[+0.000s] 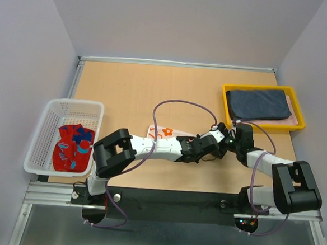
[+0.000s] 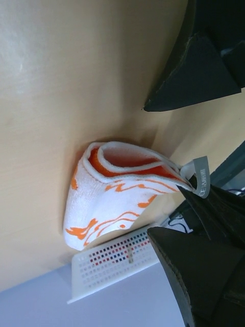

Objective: Fold and stack the towels
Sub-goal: Neatly place the folded towel into the bin

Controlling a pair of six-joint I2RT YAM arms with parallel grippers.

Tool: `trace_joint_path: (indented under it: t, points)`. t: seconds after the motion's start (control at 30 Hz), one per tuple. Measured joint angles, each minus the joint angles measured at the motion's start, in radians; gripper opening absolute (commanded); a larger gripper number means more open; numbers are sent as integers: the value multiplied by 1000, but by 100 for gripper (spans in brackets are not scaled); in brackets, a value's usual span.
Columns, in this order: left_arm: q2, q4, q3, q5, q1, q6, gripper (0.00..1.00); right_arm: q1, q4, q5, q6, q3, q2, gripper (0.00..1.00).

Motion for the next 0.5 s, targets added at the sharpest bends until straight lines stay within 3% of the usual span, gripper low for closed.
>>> trace_joint_path:
  t: [0.37, 0.5]
  points:
    - [-1, -1, -1, 0, 2, -16, 0, 122, 320, -33, 172, -31, 187, 98]
    - [-1, -1, 0, 1, 2, -27, 0, 144, 391, -32, 215, -29, 233, 91]
